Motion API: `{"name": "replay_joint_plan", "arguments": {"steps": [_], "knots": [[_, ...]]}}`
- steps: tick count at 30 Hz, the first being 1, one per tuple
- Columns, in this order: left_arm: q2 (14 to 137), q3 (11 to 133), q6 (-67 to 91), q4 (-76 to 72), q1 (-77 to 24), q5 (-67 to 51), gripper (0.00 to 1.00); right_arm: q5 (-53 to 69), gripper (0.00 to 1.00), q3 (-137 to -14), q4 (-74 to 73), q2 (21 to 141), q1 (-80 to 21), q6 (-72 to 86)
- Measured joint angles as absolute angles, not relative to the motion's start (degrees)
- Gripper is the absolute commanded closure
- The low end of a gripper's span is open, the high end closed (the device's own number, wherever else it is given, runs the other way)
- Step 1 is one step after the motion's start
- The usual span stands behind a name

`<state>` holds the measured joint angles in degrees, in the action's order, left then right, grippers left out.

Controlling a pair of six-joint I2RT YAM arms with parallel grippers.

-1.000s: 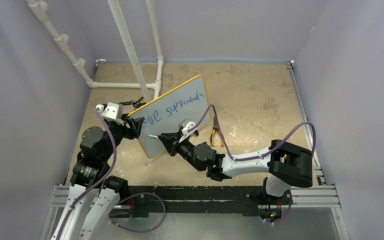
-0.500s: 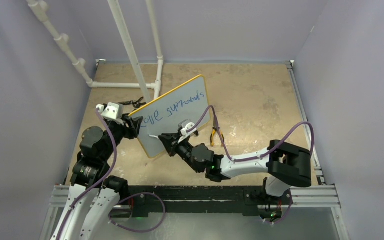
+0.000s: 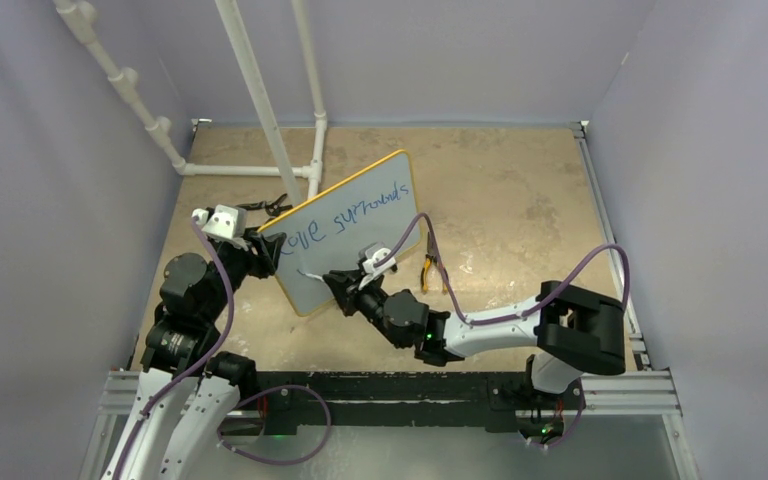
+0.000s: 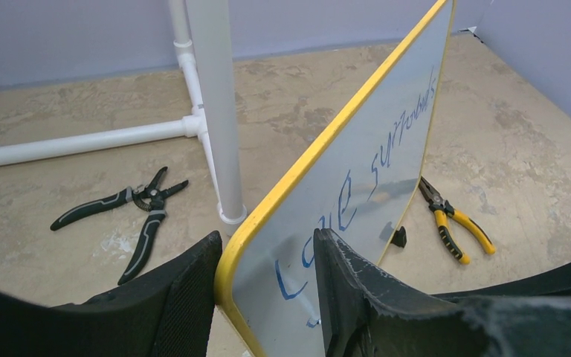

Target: Write a sentence on the whiteboard

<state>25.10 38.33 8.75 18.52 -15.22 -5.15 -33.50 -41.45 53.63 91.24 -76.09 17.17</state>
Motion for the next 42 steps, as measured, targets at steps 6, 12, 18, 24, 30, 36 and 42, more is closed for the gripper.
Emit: {"name": "replay_joint_plan", "arguments": {"steps": [6,12,18,24,30,36,42], "knots": [[25.1,38.3,8.8,18.5,-15.2,-5.4,0.53,-33.3,1.00,-39.4,55.7,89.8,-75.9,15.6],[25.1,38.3,8.8,18.5,-15.2,-5.4,0.53,-33.3,1.00,-39.3,58.9,89.2,-75.9,14.0],[25.1,38.3,8.8,18.5,-15.2,-5.4,0.54,-33.4,1.00,-39.3,59.5,89.3,-75.8,13.0],[25.1,38.3,8.8,18.5,-15.2,-5.5,0.54,-33.6,1.00,-39.6,58.5,90.4,-75.8,13.0],[25.1,38.3,8.8,18.5,-15.2,-5.4,0.54,-33.4,1.00,-39.6,56.7,90.9,-75.9,13.7],[25.1,38.3,8.8,18.5,-15.2,-5.4,0.54,-31.9,1.00,-39.6,56.3,92.5,-76.2,15.2],[25.1,38.3,8.8,18.5,-15.2,-5.4,0.54,-30.4,1.00,-39.6,54.7,94.5,-77.0,15.9]]}}
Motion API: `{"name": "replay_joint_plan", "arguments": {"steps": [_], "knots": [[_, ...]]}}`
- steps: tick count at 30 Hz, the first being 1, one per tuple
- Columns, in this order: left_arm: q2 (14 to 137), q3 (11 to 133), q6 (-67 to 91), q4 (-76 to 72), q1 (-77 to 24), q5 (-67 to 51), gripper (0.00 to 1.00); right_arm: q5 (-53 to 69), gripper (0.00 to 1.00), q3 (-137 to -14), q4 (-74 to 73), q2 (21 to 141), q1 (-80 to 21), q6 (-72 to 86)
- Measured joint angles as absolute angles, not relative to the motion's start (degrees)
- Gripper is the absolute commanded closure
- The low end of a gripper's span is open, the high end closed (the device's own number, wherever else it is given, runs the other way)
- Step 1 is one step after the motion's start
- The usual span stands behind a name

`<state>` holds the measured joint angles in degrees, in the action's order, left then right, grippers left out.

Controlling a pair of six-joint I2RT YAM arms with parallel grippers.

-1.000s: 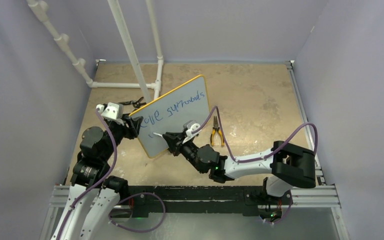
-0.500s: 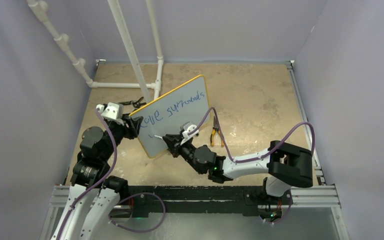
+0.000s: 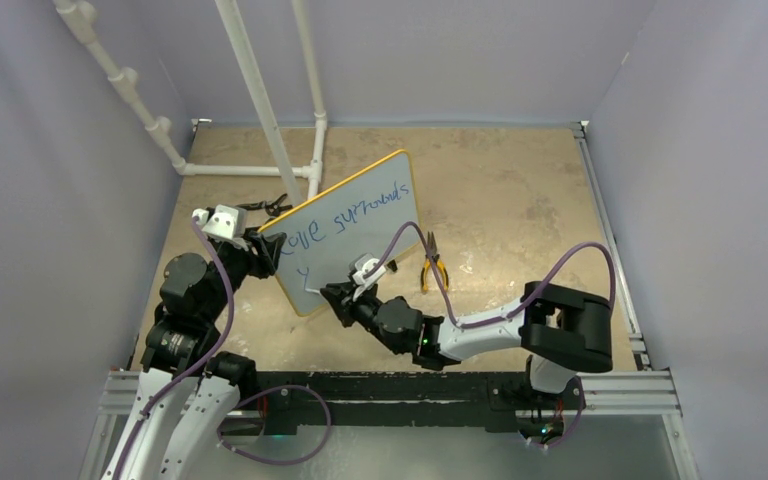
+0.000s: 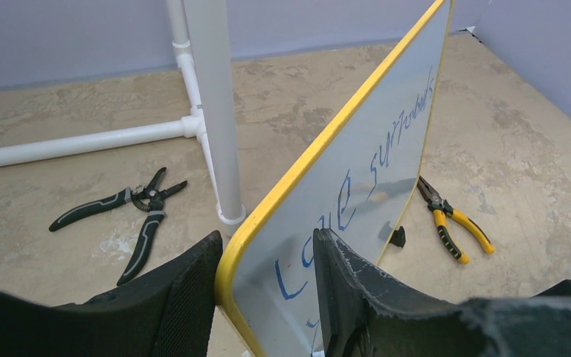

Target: Write a sentence on the whiteboard

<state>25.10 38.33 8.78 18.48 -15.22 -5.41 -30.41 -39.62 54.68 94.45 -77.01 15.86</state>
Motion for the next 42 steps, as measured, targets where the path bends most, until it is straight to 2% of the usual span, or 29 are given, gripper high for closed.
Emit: {"name": "replay_joint_plan", "arguments": {"steps": [13,42], "knots": [[25.1,38.3,8.8,18.5,-15.2,-5.4,0.53,-33.8,1.00,-38.7,56.6,87.0,-77.1,15.5],[25.1,38.2,8.6,18.4,-15.2,-5.4,0.53,-38.0,1.00,-40.2,56.6,90.5,-76.5,11.7]]}}
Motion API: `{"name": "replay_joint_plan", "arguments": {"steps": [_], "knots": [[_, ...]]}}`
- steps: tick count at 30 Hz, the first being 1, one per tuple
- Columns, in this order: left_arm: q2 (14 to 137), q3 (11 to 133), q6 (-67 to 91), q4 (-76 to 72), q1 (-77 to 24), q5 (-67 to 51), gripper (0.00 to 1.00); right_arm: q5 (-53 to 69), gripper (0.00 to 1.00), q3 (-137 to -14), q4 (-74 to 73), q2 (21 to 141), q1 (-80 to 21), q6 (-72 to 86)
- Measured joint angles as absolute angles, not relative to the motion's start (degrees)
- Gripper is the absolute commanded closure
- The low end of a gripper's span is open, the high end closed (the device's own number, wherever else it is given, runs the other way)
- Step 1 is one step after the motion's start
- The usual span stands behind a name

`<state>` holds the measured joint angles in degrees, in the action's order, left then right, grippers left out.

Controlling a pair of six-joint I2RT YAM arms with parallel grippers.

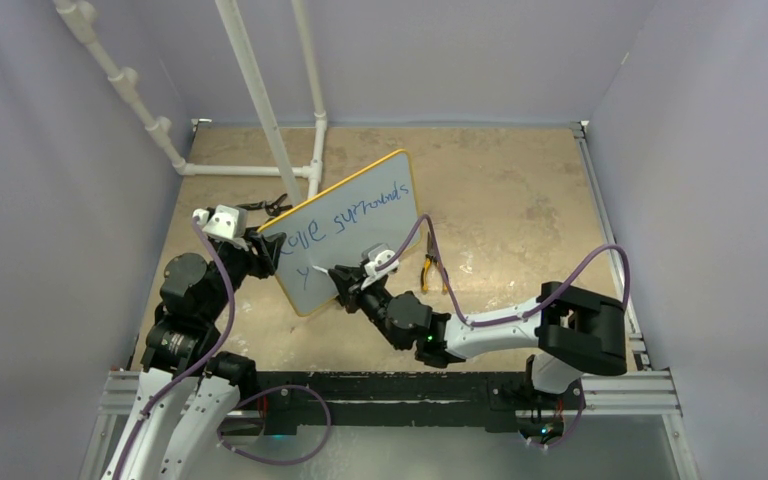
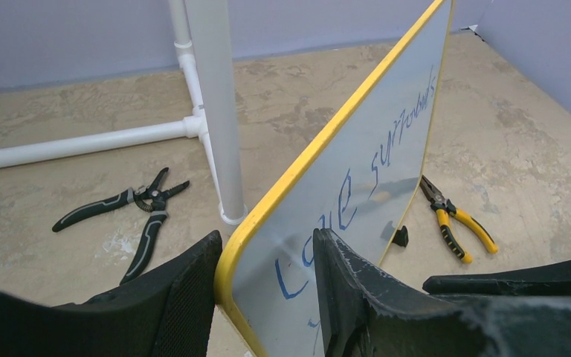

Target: Write a sentence on the whiteboard

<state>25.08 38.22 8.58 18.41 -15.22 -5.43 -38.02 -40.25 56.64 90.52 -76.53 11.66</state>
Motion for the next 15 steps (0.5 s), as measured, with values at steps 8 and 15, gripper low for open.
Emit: {"name": "replay_joint_plan", "arguments": {"steps": [8,15], "knots": [[25.1,38.0,8.3,18.0,-15.2,-5.3,0.53,-38.0,1.00,-40.3,56.5,90.8,-76.6,12.1],[25.1,38.0,8.3,18.0,-15.2,-5.3,0.53,-38.0,1.00,-40.2,54.0,90.8,-76.6,14.0]]}}
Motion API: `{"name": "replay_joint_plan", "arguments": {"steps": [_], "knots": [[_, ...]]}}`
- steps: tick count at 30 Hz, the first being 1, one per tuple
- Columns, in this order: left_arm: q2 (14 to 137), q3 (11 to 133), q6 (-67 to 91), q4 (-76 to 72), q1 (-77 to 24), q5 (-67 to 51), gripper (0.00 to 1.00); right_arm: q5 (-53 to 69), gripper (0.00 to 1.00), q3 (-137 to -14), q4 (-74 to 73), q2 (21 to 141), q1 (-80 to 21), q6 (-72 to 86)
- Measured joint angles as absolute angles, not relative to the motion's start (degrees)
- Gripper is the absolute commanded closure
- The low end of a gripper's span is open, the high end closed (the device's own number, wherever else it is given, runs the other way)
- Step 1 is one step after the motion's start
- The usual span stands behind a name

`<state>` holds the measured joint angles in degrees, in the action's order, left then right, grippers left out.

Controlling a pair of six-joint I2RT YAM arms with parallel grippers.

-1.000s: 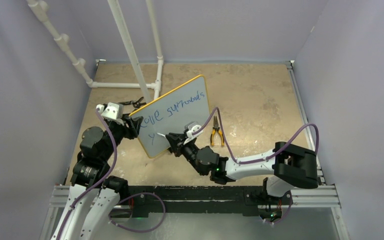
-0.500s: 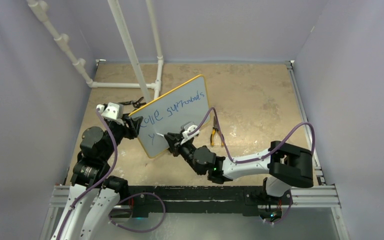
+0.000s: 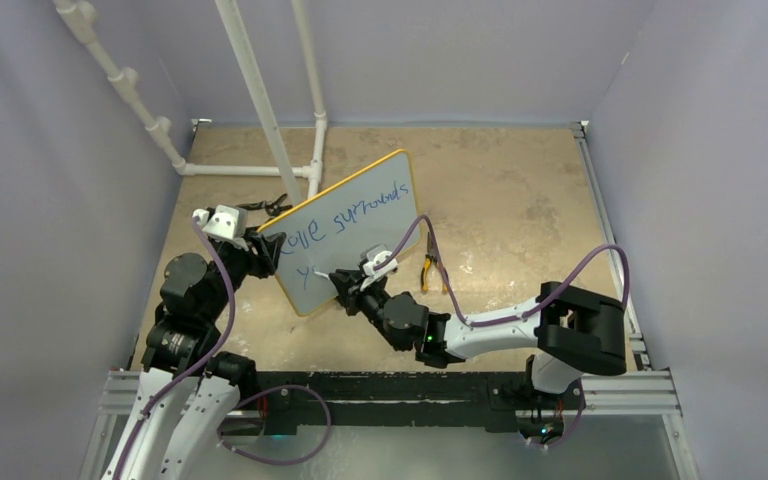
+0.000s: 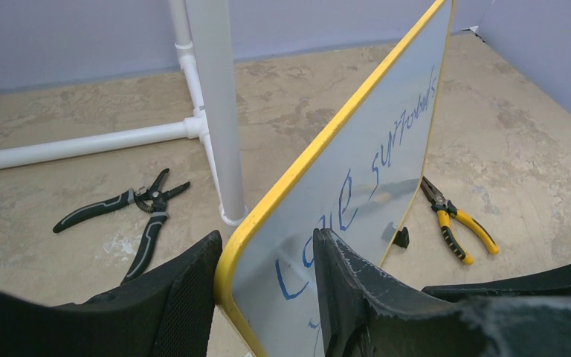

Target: Write a sentence on the whiteboard

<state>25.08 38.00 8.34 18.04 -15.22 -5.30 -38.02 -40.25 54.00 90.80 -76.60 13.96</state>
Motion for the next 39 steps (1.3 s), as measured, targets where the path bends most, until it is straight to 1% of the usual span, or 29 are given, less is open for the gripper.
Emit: {"name": "replay_joint_plan", "arguments": {"steps": [15,39], "knots": [[25.1,38.0,8.3,18.0,-15.2,-5.3,0.53,-40.1,1.00,-40.2,51.3,90.7,-76.9,14.0],[25.1,38.0,8.3,18.0,-15.2,-5.3,0.53,-41.0,1.00,-43.3,54.9,90.7,-76.9,8.5]]}}
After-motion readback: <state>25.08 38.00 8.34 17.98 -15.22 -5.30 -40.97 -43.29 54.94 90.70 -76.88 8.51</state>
